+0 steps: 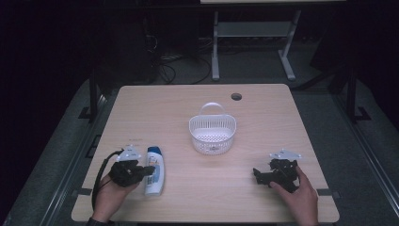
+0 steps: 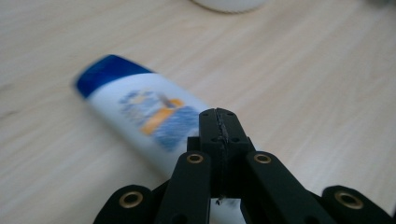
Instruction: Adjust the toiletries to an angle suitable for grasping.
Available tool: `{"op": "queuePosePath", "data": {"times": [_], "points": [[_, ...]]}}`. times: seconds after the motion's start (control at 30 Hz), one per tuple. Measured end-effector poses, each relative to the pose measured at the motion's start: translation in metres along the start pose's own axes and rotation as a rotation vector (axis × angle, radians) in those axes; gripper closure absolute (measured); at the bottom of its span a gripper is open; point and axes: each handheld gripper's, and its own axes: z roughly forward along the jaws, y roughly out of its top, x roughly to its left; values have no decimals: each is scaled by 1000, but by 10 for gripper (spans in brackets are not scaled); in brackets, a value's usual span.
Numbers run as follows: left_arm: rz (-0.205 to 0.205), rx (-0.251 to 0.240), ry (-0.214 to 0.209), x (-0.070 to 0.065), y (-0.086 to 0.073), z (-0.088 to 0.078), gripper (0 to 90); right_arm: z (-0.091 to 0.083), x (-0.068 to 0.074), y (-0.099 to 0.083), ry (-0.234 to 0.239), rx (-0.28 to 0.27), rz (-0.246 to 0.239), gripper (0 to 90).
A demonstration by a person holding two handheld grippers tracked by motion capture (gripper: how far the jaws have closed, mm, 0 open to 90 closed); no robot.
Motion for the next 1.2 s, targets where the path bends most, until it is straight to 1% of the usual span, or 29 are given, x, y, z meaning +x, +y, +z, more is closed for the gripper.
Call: {"op": "queuePosePath", "data": {"times": [0.03,0.1,0.17,0.2,0.23,0.27,0.3,0.37,0.4,0.43,0.53,0.6,0.63,0.67,0.77,0.8,0.97,1.03,1.07,1.2], "points": [[0,0,0,0,0,0,899,0,0,0,0,0,0,0],[-20,-9,37,12,-2,-5,899,0,0,0,0,0,0,0],[-42,-17,62,23,-5,-7,900,0,0,0,0,0,0,0],[-58,-22,80,34,-8,-7,899,0,0,0,0,0,0,0],[-58,-22,80,34,-8,-7,899,0,0,0,0,0,0,0],[-59,-28,88,41,-9,-7,899,0,0,0,0,0,0,0],[-65,-33,93,44,-11,-7,900,0,0,0,0,0,0,0],[-87,-36,108,54,-14,-6,900,0,0,0,0,0,0,0],[-100,-37,123,61,-16,-4,900,0,0,0,0,0,0,0],[-100,-37,123,61,-16,-4,900,0,0,0,0,0,0,0],[-115,-42,148,73,-17,-1,900,0,0,0,0,0,1,0],[-121,-31,159,79,-17,4,900,0,0,0,0,0,0,0],[-133,-27,165,84,-16,9,900,0,0,0,0,0,1,0],[-133,-27,165,84,-16,9,900,0,0,0,0,0,1,0],[-148,-13,171,91,-15,20,900,0,0,0,0,0,1,0],[-145,0,175,93,-15,25,900,0,0,0,0,0,1,0],[-146,16,172,93,-13,32,899,0,0,0,0,0,0,0],[-143,20,168,91,-12,35,900,0,0,0,0,0,0,0],[-134,30,168,89,-9,38,900,0,0,0,0,0,0,0],[-128,22,162,87,-4,42,900,0,0,0,0,0,0,0]]}}
